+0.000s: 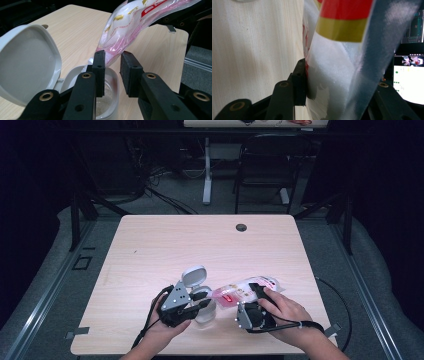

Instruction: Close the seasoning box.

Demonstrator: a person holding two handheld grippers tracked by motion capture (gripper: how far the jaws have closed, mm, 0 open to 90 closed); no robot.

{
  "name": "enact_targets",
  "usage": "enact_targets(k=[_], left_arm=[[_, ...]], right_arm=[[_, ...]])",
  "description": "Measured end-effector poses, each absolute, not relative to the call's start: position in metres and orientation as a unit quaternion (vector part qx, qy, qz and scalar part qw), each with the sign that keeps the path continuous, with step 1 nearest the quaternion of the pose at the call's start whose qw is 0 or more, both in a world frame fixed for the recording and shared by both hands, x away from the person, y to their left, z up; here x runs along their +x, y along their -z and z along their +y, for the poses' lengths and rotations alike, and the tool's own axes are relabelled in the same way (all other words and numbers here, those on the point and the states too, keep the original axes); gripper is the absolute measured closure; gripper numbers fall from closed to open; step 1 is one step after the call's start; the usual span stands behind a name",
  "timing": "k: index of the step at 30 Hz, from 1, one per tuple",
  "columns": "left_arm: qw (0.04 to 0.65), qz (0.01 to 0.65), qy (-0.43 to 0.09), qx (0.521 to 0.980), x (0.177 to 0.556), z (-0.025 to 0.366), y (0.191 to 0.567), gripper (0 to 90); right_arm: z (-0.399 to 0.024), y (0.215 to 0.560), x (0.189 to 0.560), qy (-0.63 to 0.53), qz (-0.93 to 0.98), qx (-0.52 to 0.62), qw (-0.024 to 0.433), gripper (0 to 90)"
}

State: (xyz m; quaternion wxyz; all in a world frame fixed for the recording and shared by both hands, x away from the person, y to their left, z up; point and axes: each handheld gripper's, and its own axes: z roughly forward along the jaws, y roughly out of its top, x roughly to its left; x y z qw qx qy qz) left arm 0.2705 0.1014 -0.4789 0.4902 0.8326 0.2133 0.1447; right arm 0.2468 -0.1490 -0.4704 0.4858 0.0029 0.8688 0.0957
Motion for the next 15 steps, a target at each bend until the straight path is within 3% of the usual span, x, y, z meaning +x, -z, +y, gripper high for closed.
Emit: enact_targets(k=[5,15], left_arm=[[0.494,0.214,-0.150,0.829,0.2696,0.1029,0.4769,75.0],[0.496,0.199,-0.170,0.828,0.2691,0.0992,0.4726,63.0]], right_arm=[[-0.1476,0.4694,0.2473,-0.095,0.872,0.007,0.480,55.6],[-0.1457,0.4677,0.2475,-0.088,0.873,0.004,0.480,55.7]])
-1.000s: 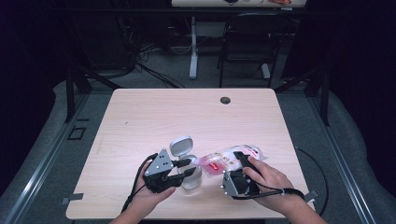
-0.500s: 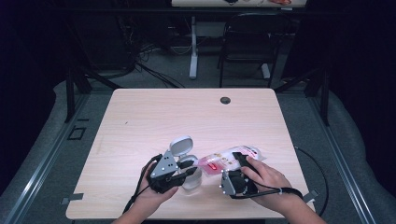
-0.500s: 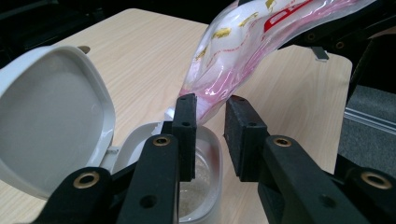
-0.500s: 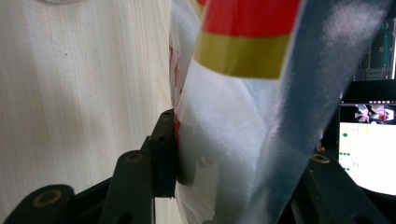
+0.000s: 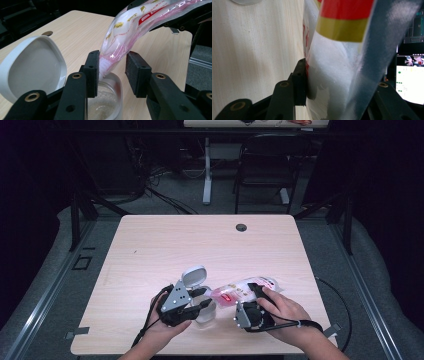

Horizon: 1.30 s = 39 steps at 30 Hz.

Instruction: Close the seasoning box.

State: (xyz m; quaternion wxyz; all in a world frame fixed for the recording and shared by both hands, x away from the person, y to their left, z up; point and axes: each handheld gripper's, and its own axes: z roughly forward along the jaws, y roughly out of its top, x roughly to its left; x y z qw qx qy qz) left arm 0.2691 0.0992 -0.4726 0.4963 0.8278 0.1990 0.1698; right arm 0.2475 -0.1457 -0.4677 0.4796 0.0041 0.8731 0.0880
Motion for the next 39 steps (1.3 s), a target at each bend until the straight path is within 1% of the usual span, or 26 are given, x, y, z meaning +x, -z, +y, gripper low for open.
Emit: enact_targets(k=[3,4,5,10,11,28,39], left_arm=[[0.495,0.198,-0.166,0.830,0.269,0.096,0.474,62.8],[0.494,0.197,-0.166,0.831,0.269,0.095,0.475,63.5],[0.494,0.195,-0.164,0.831,0.269,0.094,0.476,64.3],[0.493,0.187,-0.160,0.835,0.268,0.091,0.477,69.7],[0.493,0.185,-0.159,0.835,0.268,0.091,0.478,72.0],[0.491,0.180,-0.150,0.839,0.267,0.091,0.482,86.6],[0.492,0.174,-0.151,0.839,0.266,0.094,0.484,88.9]], right_arm=[[-0.145,0.470,0.248,-0.099,0.875,0.005,0.474,55.8],[-0.144,0.469,0.247,-0.085,0.875,0.001,0.477,55.8],[-0.144,0.471,0.247,-0.100,0.875,0.004,0.474,55.8],[-0.142,0.473,0.247,-0.097,0.876,-0.002,0.473,55.9],[-0.142,0.473,0.247,-0.096,0.876,-0.003,0.473,56.0],[-0.138,0.470,0.244,-0.078,0.871,-0.015,0.485,57.4],[-0.135,0.467,0.241,-0.071,0.867,-0.026,0.492,58.5]])
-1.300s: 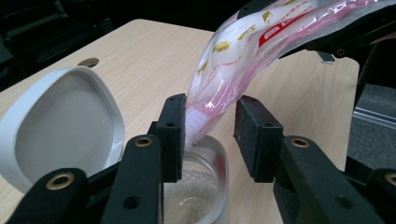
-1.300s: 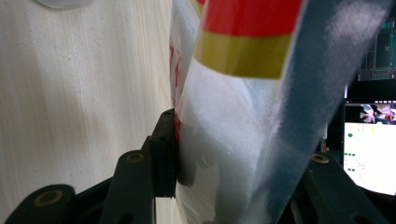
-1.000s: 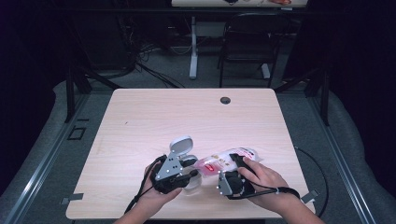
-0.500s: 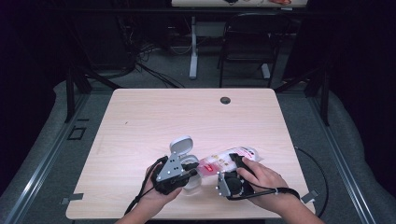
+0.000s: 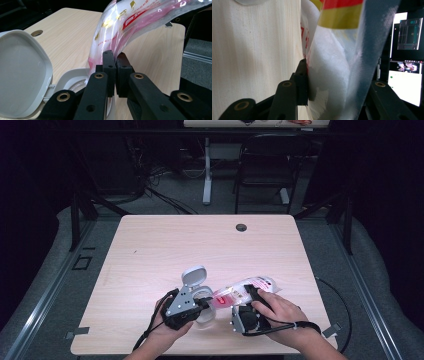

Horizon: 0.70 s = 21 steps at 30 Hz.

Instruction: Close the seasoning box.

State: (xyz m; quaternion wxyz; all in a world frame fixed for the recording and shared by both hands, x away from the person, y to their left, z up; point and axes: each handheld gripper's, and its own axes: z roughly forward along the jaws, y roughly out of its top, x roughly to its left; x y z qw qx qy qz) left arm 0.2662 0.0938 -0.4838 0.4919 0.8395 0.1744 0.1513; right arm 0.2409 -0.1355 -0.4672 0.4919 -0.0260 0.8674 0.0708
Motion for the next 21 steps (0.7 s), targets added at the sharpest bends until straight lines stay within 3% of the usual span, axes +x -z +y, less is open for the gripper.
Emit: enact_targets(k=[21], left_arm=[[0.496,0.173,-0.146,0.839,0.2647,0.0975,0.4862,89.5]], right_arm=[[-0.1307,0.4637,0.2317,-0.048,0.851,-0.054,0.520,60.0]])
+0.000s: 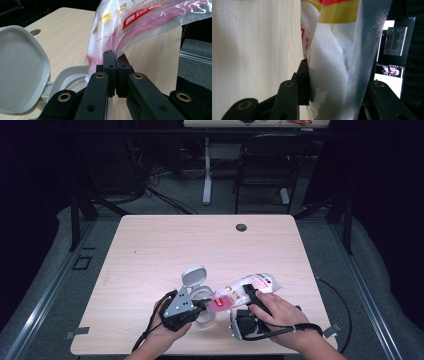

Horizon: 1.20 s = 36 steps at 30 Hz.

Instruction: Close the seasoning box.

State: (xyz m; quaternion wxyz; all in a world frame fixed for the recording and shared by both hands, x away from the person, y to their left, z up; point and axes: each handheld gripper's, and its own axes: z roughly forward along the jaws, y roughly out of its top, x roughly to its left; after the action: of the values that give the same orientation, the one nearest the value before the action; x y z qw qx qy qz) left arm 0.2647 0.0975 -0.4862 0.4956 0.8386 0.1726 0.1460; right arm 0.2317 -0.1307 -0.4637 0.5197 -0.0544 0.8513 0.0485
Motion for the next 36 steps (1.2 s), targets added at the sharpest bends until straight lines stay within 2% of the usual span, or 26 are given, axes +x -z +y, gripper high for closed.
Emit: enact_targets(k=[12,36], left_arm=[[0.504,0.179,-0.129,0.835,0.268,0.099,0.485,89.6],[0.505,0.185,-0.130,0.833,0.271,0.102,0.486,89.5]], right_arm=[[-0.128,0.456,0.232,-0.032,0.853,-0.069,0.516,60.6],[-0.123,0.445,0.230,-0.014,0.848,-0.088,0.522,62.8]])
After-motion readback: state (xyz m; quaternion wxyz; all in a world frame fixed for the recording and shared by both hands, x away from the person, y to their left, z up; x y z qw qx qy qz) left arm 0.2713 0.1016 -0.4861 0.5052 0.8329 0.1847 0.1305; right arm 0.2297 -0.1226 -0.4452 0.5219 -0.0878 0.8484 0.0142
